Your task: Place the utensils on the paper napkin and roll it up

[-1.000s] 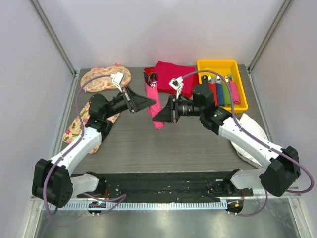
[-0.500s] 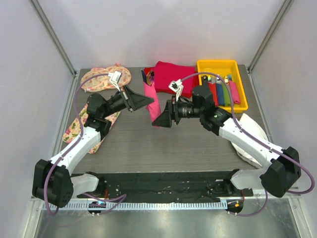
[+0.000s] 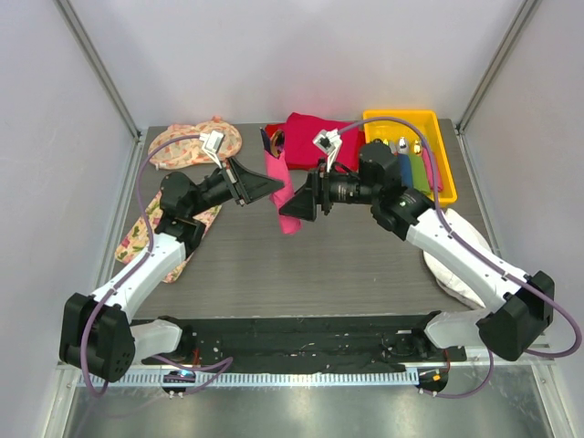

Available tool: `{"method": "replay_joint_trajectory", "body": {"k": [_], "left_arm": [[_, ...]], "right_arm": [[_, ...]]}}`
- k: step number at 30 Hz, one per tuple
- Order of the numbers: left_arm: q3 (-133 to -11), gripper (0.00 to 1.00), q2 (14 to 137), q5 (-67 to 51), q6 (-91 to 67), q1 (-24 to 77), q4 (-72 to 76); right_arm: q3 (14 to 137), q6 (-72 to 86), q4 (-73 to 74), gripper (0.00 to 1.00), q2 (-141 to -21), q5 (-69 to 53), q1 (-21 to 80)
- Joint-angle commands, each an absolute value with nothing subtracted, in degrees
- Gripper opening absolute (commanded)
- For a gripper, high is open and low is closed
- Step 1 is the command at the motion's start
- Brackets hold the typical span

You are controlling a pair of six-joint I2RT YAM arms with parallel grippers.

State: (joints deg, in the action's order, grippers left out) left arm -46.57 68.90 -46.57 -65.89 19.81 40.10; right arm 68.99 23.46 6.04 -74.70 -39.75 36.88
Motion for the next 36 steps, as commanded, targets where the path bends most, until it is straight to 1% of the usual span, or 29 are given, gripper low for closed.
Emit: {"method": "replay_joint_trajectory", "body": {"k": [1,4,6,7,8,10,11,12,13,15,17,18,19,20,22,26,29,33,36], "left_arm": [[-49.4,0.00,67.9,-46.7,-66.8,20.1,45.3],[-49.6,0.00,67.9,-46.6,-66.8,20.2,45.4],[-49.7,0.00,68.0,-46.6,-66.8,20.1,45.5],[-49.7,0.00,68.1,-46.6,-66.8,20.2,45.5],[-49.7,0.00,68.1,-46.6,-66.9,20.2,45.4],[-49.6,0.00,68.1,-46.8,-66.8,20.1,45.6],[-49.4,0.00,68.2,-46.9,-66.7,20.2,45.5],[-49.3,0.00,68.1,-46.9,-66.6,20.2,45.4],[-49.2,0.00,68.0,-46.8,-66.3,20.2,44.9],[-49.0,0.00,67.9,-46.5,-65.7,20.2,43.2],[-48.8,0.07,67.4,-45.5,-64.6,20.1,40.2],[-48.5,0.18,67.2,-45.5,-64.3,20.2,39.9],[-48.3,0.23,67.0,-45.5,-64.0,20.1,38.9],[-47.9,0.30,66.7,-45.4,-63.7,20.1,38.6],[-47.5,0.39,66.4,-45.3,-63.5,20.2,38.1],[-46.5,0.49,66.3,-45.7,-62.8,20.1,37.5],[-45.7,0.59,66.4,-45.7,-62.7,20.2,37.5],[-45.2,0.67,66.4,-45.9,-62.8,20.2,37.3],[-45.2,0.68,66.4,-45.8,-62.8,20.2,37.2]], "right_arm": [[71.3,23.5,3.3,0.63,-76.3,-41.1,36.7],[70.2,25.2,1.8,0.56,-76.7,-42.4,36.7],[69.3,26.1,0.9,0.54,-77.0,-42.8,36.7],[69.1,26.6,0.5,0.46,-77.0,-43.4,36.7],[68.8,27.2,0.3,0.41,-77.1,-43.4,36.7],[69.0,27.0,0.2,0.27,-77.0,-43.2,36.7],[69.3,26.6,0.3,0.13,-77.1,-43.0,36.7],[69.3,26.4,0.3,0.05,-76.9,-42.7,36.7],[69.3,25.9,0.3,0.01,-76.8,-42.4,36.7],[69.2,25.2,0.3,0.01,-76.1,-41.0,36.7],[68.9,24.9,0.3,0.01,-75.6,-40.4,36.7],[68.9,24.7,-0.3,0.01,-75.2,-40.1,36.7],[68.7,24.7,-1.6,0.01,-75.0,-40.0,36.7],[68.8,24.6,-1.6,0.01,-75.0,-39.9,36.7],[69.0,24.6,-1.9,0.01,-74.5,-39.7,36.7],[69.0,24.3,-2.1,0.01,-73.9,-39.4,36.7],[69.2,24.5,-2.3,0.01,-73.7,-39.6,36.7],[69.1,25.3,-2.9,0.01,-73.6,-39.9,36.7],[69.2,25.8,-3.4,0.01,-73.7,-40.3,36.7]]}}
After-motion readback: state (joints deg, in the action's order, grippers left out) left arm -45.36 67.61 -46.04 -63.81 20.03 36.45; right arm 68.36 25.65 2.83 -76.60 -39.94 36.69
